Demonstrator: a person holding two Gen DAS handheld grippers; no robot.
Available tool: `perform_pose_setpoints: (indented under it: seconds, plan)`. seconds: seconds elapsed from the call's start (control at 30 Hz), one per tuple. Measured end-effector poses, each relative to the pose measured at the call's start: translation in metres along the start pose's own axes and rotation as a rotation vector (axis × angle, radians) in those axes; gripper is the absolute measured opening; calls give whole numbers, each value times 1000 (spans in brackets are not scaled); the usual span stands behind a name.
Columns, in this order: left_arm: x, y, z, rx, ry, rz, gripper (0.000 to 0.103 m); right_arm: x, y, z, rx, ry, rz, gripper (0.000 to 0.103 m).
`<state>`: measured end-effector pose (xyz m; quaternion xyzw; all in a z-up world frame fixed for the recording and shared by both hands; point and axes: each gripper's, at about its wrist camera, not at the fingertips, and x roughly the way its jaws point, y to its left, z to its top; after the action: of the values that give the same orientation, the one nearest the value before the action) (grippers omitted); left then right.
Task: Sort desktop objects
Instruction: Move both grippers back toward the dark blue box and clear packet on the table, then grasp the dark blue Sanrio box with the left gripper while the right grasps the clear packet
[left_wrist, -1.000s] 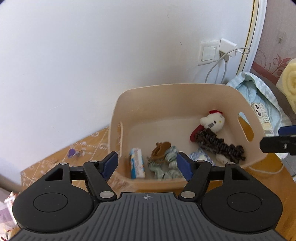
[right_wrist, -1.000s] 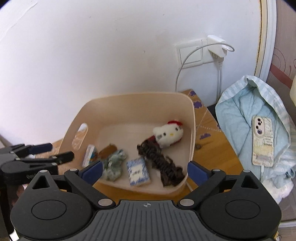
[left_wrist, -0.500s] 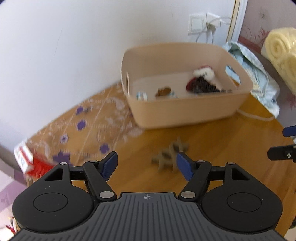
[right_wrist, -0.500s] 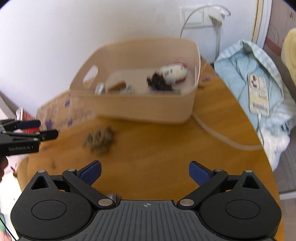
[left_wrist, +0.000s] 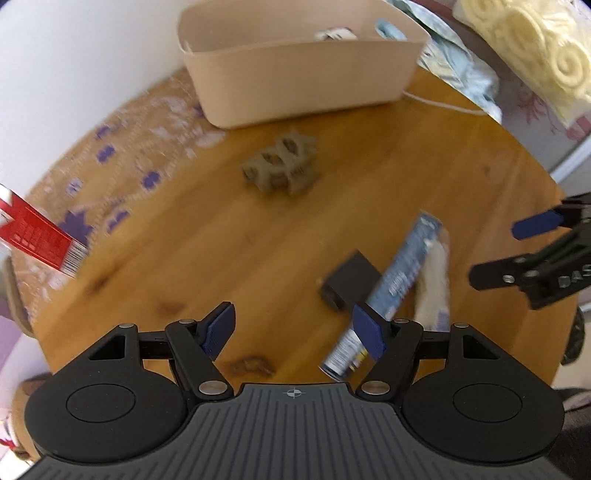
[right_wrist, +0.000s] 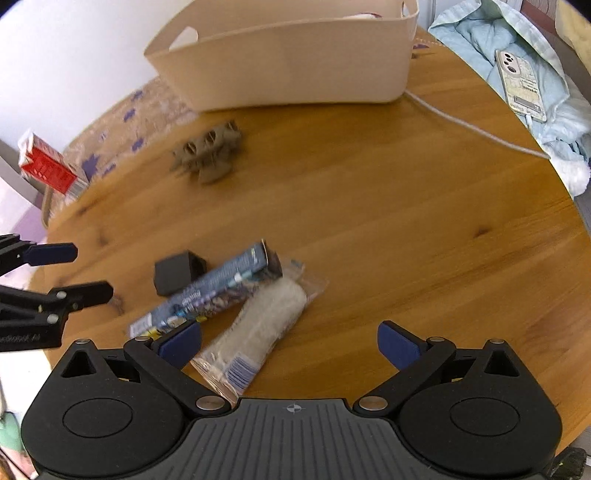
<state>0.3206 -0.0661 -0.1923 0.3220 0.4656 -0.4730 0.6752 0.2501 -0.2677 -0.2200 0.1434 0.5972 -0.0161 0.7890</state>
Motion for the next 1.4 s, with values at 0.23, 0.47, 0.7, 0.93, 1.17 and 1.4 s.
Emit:
perform_pose_setpoints:
  seconds: [0.23,0.47,0.7,0.93,1.17,1.4]
  plan:
    - [19,-16,-11,-8,40,-70,72,16,9,-11,51,24,-13,102]
    - [38,-21,-9,-29,61,-56,70,29,9,-14,101,36,-65,97]
    - [46,-19,-7,-37,77,-65,71,39,5,-11,126,51,-68,98]
    - [56,-23,-7,-33,99,-40,71,51,17,-5,83,48,-112,99]
    - [56,-27,-1,-73,97,-84,71,49,-2,-3,57,53,-176,99]
    - [60,-41,1,-78,118,-140,71,46,-42,0,79,65,-150,99]
